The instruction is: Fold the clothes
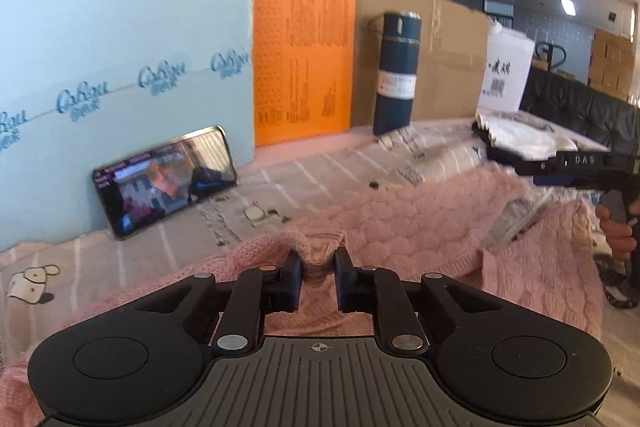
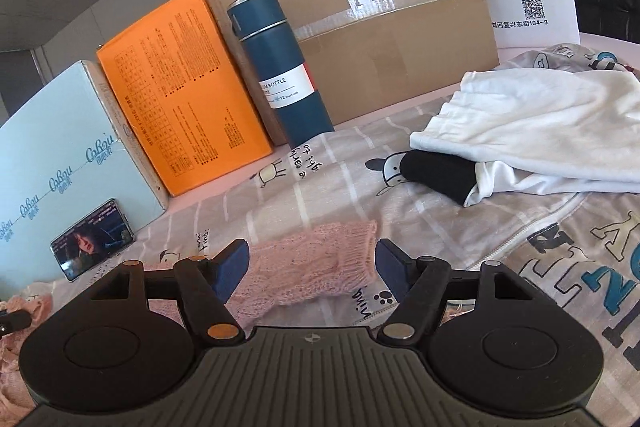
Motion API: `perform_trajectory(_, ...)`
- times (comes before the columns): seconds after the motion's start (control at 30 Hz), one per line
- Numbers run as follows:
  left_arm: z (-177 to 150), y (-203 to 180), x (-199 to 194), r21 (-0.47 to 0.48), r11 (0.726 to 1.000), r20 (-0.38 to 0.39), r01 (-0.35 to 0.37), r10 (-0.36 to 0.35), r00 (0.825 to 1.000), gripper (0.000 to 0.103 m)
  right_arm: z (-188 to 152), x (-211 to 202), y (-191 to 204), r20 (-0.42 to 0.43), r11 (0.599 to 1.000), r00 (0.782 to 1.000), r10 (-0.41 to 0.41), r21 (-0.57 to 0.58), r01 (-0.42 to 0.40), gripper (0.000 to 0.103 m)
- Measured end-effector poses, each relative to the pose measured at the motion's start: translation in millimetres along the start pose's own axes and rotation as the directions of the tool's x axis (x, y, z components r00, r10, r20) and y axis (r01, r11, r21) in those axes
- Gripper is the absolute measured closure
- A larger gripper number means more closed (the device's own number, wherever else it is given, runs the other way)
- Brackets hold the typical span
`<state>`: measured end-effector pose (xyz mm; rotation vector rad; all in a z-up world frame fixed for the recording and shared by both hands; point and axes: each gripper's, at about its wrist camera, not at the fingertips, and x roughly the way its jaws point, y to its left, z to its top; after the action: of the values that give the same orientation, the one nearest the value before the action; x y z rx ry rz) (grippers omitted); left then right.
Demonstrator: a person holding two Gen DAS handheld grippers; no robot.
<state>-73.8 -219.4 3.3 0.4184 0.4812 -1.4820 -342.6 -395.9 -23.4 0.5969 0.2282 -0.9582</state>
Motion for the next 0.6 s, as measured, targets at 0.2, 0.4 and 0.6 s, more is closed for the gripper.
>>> perform_trajectory(0.2, -9, 13, -17, -0.042, 0.999, 0.021, -0.011, 0.012, 1.0, 0.032, -6, -8, 7, -0.02, 0.992, 0.993, 0.113, -0.047, -0.114, 0.035)
perform_trajectory(0.4, -32, 41, -102, -0.159, 0.963, 0.134, -0.216, 0.238, 0.962, 0.013, -21, -41, 57, -0.094, 0.92, 0.93, 0.357, -0.137, -0.367, 0.028)
perform_trajectory(0.6, -80, 52, -162, -0.292, 0.9, 0.129, -0.323, 0.372, 0.919, 0.012, -67, -31, 128, -0.426, 0.795, 0.753, 0.501, -0.117, -0.595, 0.031)
